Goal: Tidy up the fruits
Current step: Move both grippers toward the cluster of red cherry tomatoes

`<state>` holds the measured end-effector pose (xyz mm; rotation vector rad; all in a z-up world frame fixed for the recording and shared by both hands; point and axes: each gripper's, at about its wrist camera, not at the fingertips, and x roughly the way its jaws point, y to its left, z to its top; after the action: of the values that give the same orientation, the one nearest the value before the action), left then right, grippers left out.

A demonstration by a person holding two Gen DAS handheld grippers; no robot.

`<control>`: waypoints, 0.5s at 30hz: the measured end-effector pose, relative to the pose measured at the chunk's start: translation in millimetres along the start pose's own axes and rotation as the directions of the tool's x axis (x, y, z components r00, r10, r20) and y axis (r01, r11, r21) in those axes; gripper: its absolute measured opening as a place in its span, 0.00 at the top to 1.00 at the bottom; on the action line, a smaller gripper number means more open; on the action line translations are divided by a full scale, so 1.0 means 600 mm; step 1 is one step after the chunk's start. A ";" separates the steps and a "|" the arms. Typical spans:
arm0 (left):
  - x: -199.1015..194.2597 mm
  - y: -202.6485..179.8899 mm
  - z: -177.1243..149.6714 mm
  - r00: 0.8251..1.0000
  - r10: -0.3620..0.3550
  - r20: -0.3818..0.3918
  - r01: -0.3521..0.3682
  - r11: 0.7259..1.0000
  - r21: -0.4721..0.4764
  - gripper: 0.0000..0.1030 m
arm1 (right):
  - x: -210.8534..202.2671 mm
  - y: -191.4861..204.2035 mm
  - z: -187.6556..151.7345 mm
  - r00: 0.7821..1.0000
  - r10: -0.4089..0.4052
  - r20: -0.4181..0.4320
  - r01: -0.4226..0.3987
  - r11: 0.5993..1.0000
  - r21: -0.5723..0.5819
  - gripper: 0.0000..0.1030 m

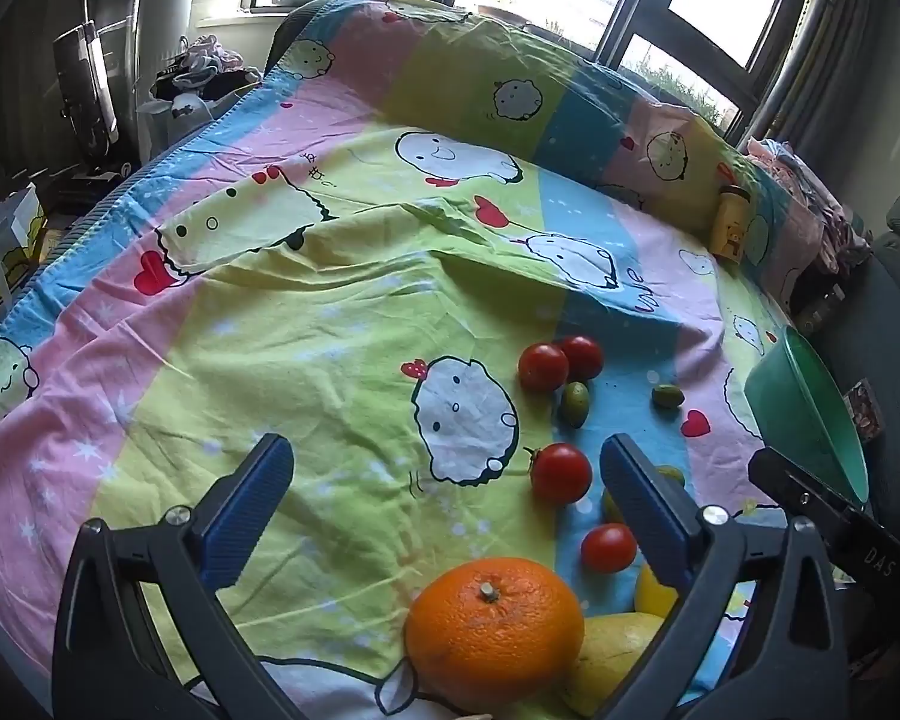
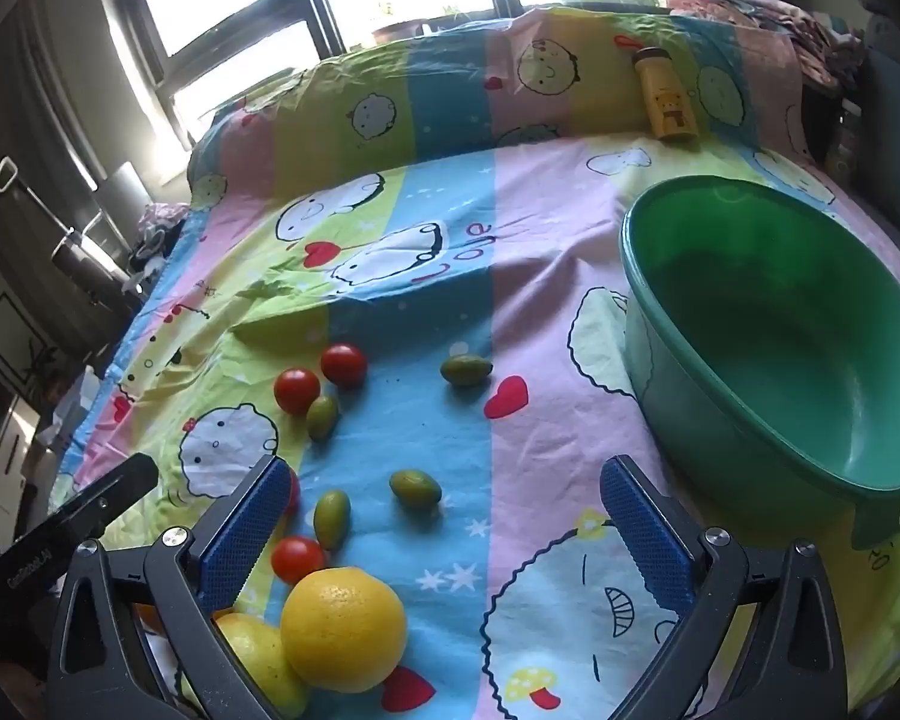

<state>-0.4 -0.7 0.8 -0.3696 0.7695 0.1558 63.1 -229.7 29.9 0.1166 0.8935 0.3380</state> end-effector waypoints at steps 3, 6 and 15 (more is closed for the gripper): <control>-0.003 -0.003 0.000 1.000 -0.006 0.004 0.006 1.000 0.008 0.01 | 0.000 0.000 0.000 1.000 -0.004 0.001 0.004 1.000 0.001 0.01; -0.005 0.003 0.001 1.000 -0.016 0.003 0.016 1.000 0.011 0.01 | -0.001 -0.002 0.000 1.000 -0.016 0.005 0.016 1.000 0.006 0.01; -0.009 -0.008 0.002 0.998 -0.054 -0.006 0.055 0.998 0.027 0.01 | 0.004 0.007 -0.004 1.000 -0.016 -0.005 0.016 1.000 -0.007 0.01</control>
<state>-1.9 -4.7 6.7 -0.3652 0.7654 0.0932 61.8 -225.0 27.5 0.1026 0.8981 0.3266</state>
